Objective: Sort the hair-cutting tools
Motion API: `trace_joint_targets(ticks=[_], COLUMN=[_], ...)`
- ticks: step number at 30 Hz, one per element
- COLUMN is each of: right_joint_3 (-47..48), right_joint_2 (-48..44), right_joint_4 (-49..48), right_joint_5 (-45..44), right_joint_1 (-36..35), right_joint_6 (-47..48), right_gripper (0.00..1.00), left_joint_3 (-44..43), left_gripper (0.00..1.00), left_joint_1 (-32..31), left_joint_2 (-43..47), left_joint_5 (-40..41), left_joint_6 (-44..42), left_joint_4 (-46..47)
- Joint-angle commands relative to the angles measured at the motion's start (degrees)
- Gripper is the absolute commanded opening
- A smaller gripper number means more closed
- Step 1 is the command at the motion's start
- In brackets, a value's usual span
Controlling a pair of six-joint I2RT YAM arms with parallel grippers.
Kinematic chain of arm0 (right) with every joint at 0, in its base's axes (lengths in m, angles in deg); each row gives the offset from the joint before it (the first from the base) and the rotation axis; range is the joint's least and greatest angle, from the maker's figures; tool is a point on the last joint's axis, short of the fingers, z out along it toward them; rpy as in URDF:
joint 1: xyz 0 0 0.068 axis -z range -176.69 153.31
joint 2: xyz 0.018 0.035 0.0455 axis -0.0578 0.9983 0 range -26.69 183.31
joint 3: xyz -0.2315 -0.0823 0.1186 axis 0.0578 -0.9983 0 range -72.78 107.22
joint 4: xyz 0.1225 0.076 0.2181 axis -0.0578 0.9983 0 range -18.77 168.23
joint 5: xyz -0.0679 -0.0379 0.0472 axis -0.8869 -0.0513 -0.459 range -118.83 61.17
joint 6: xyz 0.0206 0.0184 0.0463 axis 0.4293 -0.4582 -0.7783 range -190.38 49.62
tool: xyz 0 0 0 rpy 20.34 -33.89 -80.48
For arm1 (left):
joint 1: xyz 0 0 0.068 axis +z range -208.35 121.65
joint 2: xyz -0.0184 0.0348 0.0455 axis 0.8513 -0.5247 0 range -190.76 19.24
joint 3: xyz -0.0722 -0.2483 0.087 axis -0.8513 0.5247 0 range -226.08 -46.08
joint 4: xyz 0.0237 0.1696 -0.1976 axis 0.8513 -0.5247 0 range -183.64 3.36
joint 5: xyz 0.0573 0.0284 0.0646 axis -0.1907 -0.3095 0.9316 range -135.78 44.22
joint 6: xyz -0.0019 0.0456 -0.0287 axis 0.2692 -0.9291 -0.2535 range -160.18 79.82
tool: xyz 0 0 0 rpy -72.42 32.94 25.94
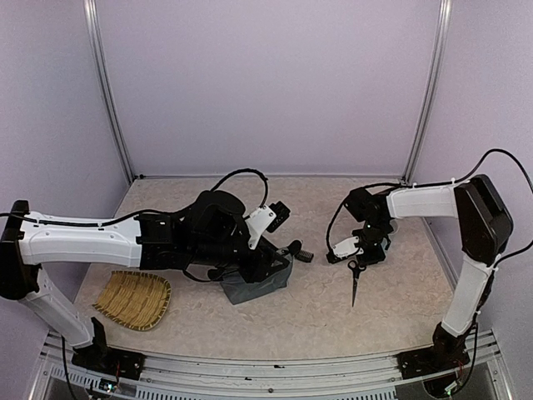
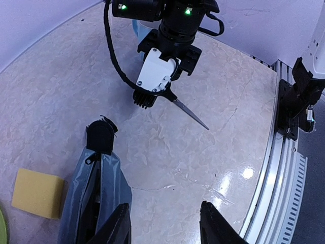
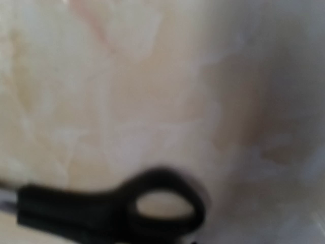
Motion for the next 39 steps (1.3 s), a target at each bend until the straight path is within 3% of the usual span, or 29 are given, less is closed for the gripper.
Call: trace_joint_targets(ticks=[1, 6, 11, 14, 19, 25, 39], right_joint_3=[0.71, 0.02, -3.56, -8.03, -12.59, -16.63, -19.80], right_joint_2=[2.42, 4.15, 3.58, -0.26, -3.47, -4.38, -5.76], right_joint_4=[-0.53, -0.54, -0.52, -2.54, -3.13, -6.02, -8.03], right_joint_5=[-2.24, -0.93, 1.73, 8.22, 17.05, 19.00, 20.52], right_joint_1=[-0.40, -0.48, -1.63, -2.15, -2.24, -2.40, -2.36], right_joint_6=[-0.29, -1.13, -2.11, -3.34, -7.49, -9.23, -10.39], right_gripper=[0.24, 0.23, 0.06, 0.01, 0.00, 0.00, 0.00], left_joint_3=[0.97, 1.09, 1.09, 1.68, 2.63, -1.34, -22.21], left_gripper=[0.45, 0.45, 0.45, 0.45, 0.45, 0.44, 0.41], left_joint_1=[-0.22, -0.22, -0.18, -0.22, -0.83, -3.48, -8.31], left_joint_2=[1.35, 1.13, 0.62, 0.20, -2.32, -9.46, -34.37], left_joint_5=[-1.32, -1.66, -1.04, -1.58, -4.31, -6.48, 7.38], left_joint_6=[0.63, 0.60, 2.10, 3.95, 6.36, 5.69, 12.10], left_joint_4=[3.40, 3.75, 4.06, 5.19, 7.97, 7.23, -7.12])
